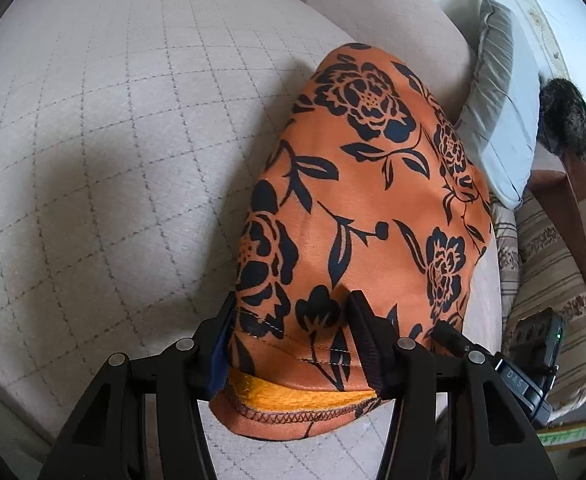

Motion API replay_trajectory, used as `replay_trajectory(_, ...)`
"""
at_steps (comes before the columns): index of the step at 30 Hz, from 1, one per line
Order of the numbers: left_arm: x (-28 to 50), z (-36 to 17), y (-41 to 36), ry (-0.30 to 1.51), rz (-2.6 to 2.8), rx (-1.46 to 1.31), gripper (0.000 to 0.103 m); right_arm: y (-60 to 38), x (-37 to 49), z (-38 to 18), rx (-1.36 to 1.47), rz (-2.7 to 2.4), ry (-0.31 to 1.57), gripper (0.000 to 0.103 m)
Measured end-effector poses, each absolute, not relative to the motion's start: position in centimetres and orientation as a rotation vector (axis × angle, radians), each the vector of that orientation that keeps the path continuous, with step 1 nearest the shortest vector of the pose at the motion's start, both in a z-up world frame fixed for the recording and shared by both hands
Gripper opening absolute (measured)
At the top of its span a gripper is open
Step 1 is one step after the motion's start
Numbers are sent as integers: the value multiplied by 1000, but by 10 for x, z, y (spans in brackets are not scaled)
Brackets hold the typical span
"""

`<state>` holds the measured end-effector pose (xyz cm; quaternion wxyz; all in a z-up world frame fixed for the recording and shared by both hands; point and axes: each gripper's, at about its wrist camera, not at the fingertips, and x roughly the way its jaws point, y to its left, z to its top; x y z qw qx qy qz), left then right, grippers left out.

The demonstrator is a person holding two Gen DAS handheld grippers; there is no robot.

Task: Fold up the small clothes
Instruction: 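Press the bundle sides inward with both tools and release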

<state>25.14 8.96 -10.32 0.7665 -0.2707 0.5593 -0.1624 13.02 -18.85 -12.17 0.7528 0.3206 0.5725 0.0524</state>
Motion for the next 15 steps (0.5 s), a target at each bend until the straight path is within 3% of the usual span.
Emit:
replay_trajectory(3, 253, -106, 89, 1218, -343, -581, 51, -187, 129, -123, 695, 114, 1249, 51)
replay_trajectory(5, 253, -107, 88, 1217, -333, -571, 49, -187, 130, -123, 686, 112, 1252, 40)
replay_trajectory(9, 249, -97, 88, 1210, -368, -551, 21, -175, 130, -117, 617, 120, 1238, 28)
replay_trajectory(15, 217, -59, 102, 1126, -446, -530, 19, -178, 108, -73, 626, 148, 1138, 21)
